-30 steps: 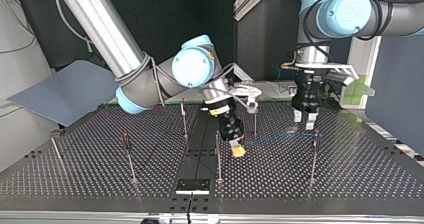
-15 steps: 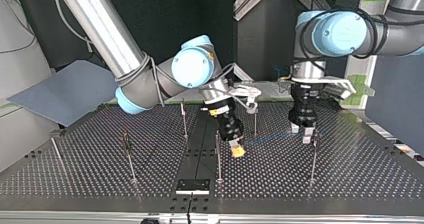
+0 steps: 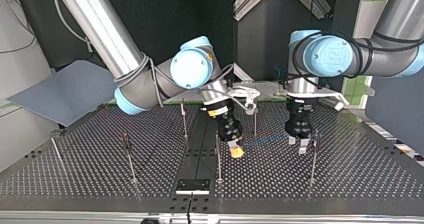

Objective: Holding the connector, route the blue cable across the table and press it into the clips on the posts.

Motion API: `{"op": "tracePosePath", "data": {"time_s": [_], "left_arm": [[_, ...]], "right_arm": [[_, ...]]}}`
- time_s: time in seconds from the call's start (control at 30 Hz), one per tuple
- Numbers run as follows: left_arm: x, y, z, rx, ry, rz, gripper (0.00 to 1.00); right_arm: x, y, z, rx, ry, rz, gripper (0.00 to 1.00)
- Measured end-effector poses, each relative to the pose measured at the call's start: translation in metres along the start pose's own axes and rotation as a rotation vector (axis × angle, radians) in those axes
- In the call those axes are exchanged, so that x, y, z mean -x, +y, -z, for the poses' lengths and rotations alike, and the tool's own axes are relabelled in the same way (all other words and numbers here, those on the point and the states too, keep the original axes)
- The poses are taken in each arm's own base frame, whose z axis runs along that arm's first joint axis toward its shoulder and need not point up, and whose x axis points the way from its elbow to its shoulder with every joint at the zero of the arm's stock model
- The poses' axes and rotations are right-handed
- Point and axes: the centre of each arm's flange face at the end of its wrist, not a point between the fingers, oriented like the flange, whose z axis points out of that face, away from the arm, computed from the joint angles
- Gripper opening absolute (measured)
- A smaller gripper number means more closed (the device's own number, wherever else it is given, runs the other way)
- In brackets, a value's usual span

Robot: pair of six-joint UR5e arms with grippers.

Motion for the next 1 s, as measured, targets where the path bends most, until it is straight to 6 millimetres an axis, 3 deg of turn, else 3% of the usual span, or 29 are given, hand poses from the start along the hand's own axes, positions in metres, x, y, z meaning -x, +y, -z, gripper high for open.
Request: {"op": "tracePosePath", "data": {"time_s": [0.23,0.27,0.3,0.37,0.4,0.47,0.5,0.57,0.6,0.63,1.0], "left_arm": [[-0.014,0.000,-0.007,0.009,0.017,-0.007,1.00],[-0.014,0.000,-0.007,0.012,0.017,-0.007,0.85],[-0.014,0.000,-0.007,0.018,0.015,-0.006,0.85],[-0.014,0.001,-0.007,0.027,0.013,-0.006,0.66],[-0.014,0.002,-0.007,0.035,0.012,-0.006,0.66],[-0.014,0.003,-0.007,0.045,0.010,-0.005,0.32],[-0.014,0.003,-0.007,0.051,0.009,-0.005,0.32],[-0.014,0.004,-0.007,0.057,0.009,-0.004,0.11],[-0.014,0.004,-0.007,0.062,0.008,-0.004,0.11],[-0.014,0.005,-0.007,0.066,0.007,-0.004,0.00],[-0.027,0.010,0.005,0.130,0.057,-0.014,0.00]], "right_arm": [[0.000,0.000,0.000,-0.001,0.000,-0.001,0.00],[0.000,0.000,0.000,-0.001,0.000,-0.001,0.00],[0.000,0.000,0.000,-0.001,-0.001,-0.001,0.00],[0.000,0.000,0.000,-0.001,-0.001,-0.002,0.00],[0.000,0.000,0.000,-0.001,-0.001,-0.002,0.00],[0.000,0.000,0.000,-0.001,-0.002,-0.002,0.00],[0.000,0.000,0.000,-0.001,-0.002,-0.002,0.00],[0.001,0.000,0.000,-0.001,-0.002,-0.002,0.00],[0.001,0.000,0.000,-0.001,-0.003,-0.002,0.00],[0.001,0.000,0.000,-0.001,-0.003,-0.002,0.00],[0.004,-0.006,0.003,-0.008,-0.019,-0.002,0.00]]}}
